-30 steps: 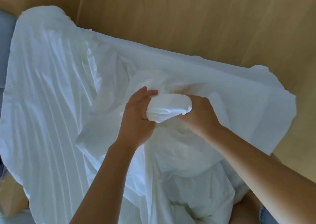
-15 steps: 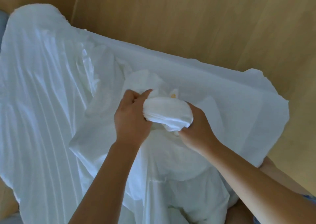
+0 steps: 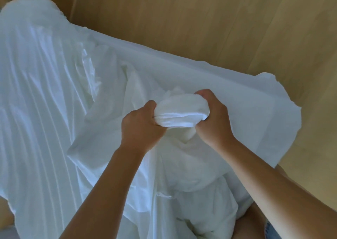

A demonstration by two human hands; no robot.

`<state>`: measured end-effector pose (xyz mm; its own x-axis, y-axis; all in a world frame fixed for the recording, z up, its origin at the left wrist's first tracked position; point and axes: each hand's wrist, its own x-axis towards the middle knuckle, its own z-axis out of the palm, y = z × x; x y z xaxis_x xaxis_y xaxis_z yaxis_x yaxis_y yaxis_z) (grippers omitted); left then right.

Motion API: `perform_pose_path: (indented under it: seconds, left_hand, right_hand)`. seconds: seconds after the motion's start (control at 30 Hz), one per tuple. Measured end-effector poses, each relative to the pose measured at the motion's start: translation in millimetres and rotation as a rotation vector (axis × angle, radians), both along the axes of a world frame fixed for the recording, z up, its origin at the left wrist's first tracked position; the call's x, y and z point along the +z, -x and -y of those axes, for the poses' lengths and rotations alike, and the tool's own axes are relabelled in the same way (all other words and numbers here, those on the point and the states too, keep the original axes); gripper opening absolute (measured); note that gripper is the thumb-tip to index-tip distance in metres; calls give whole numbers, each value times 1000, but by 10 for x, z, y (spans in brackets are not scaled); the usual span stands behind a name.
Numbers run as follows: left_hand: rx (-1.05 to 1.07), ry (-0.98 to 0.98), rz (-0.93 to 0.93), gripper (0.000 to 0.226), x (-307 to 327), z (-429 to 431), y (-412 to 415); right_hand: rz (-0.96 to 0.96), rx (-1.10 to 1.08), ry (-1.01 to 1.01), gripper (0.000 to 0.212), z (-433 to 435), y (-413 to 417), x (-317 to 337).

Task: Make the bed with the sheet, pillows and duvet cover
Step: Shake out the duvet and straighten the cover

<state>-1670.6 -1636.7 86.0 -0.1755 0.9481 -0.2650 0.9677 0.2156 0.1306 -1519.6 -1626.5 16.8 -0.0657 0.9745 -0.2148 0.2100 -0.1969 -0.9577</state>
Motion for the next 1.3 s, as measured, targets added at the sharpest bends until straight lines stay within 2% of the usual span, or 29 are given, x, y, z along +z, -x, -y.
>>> perform_pose_path:
  seconds: [0.1, 0.13, 0.17, 0.2, 0.27, 0.37, 0.43, 0.5, 0.57, 0.67, 0.73, 0.8, 0.9, 0.97, 1.03, 1.1, 1.17, 1.2, 1.23, 1.27, 1.3]
  left_hand:
    - [178, -2, -123, 17, -168, -41, 12]
    - [218, 27, -143, 19, -216, -65, -17]
    - [222, 65, -165, 33, -262, -80, -54]
    - [189, 86, -198, 46, -286, -90, -94]
    - [57, 16, -205, 52, -282, -77, -168]
    - [-51, -69, 57, 40, -202, -12, -239]
    - [96, -33, 272, 32, -153, -34, -277]
    - [212, -54, 366, 40, -155, -94, -301]
    - [225, -97, 377, 43, -171, -125, -319]
    - [201, -116, 306, 36, -175, -110, -367]
    - [151, -54, 149, 28, -201, -93, -395]
    - [97, 47, -28, 31, -208, -97, -427]
    - [12, 152, -175, 44, -201, -194, -458]
    - [-49, 183, -152, 43, -213, -235, -429]
    - [-43, 191, 28, 29, -254, -247, -387]
    - [96, 196, 261, 22, -330, -280, -376]
    - [268, 208, 351, 17, -447, -346, -395]
    - [316, 222, 332, 16, -511, -390, -405]
    - [328, 237, 295, 15, -573, -436, -410]
    - [313, 244, 262, 14, -633, -485, -406]
    - [291, 245, 237, 14, -686, -533, -396]
  right_hand:
    - [108, 93, -219, 18, 64, 55, 41]
    - [125, 96, -221, 17, 66, 62, 21]
    - [115, 90, -181, 15, 66, 47, -11]
    - [95, 83, -120, 18, 60, 20, -50]
    - [19, 74, -4, 29, 46, -62, -138]
    - [-14, 34, -8, 40, 27, -101, -180]
    - [-8, 12, -46, 47, -30, -61, -150]
    - [-34, 6, -53, 44, -86, -26, -110]
    - [-12, 41, -34, 34, -110, -17, -93]
    - [77, 60, -75, 24, -114, -64, -113]
    - [179, -20, -179, 26, -140, -106, -170]
    - [279, -72, -194, 35, -183, -106, -231]
    - [325, -89, -52, 34, -228, -67, -311]
    - [311, -74, -20, 31, -242, -72, -348]
    - [254, -13, -13, 30, -272, -102, -396]
    - [189, 93, 39, 31, -330, -134, -456]
    - [41, 254, 202, 30, -387, -219, -578]
    - [-14, 318, 319, 44, -400, -297, -656]
    - [-32, 347, 431, 68, -386, -392, -756]
    - [-18, 310, 542, 86, -343, -487, -872]
    - [30, 224, 638, 95, -272, -563, -990]
